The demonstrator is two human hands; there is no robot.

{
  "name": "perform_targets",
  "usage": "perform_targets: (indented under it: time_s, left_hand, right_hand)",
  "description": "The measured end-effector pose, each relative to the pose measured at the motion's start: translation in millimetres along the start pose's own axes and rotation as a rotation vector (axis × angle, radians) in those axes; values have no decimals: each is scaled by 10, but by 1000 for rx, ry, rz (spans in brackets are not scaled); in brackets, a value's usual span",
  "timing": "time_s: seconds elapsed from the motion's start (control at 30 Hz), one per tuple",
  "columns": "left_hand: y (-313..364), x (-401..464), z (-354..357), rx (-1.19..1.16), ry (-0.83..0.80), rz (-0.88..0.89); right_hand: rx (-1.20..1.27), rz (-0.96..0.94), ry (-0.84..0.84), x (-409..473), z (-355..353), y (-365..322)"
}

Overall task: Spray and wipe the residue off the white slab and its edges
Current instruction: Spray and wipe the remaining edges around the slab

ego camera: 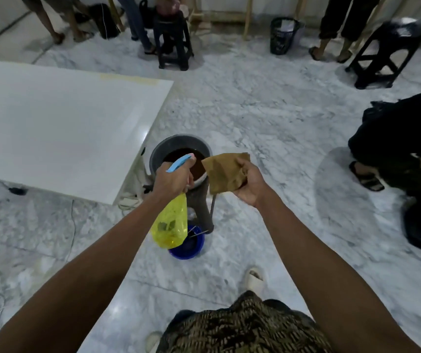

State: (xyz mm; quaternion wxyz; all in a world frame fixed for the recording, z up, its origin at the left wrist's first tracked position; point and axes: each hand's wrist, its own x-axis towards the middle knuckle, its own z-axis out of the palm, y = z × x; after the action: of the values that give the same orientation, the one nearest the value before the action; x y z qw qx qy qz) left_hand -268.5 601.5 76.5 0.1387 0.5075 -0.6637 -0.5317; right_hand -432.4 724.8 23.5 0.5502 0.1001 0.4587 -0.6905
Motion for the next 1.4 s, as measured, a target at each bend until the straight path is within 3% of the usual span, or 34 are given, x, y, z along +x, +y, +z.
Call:
perform_targets:
  time_s: [0.37,0.73,0.93,1.4]
  left_hand:
    - [1085,1021,1367,-43,-29,-25]
    - [1863,3300,1858,-29,-3,-62]
    - [2299,4231,1625,-49,57,-81]
    - [2775,7297,342,-193,482,-235]
  right_hand:
    - [-28,4,7,920,-431,-1702]
    - [-39,27,-24,2892,37,-3173]
    - [-96,92,-78,3734,729,-3800]
    - [-395,329,-420,6888,3499,-4634]
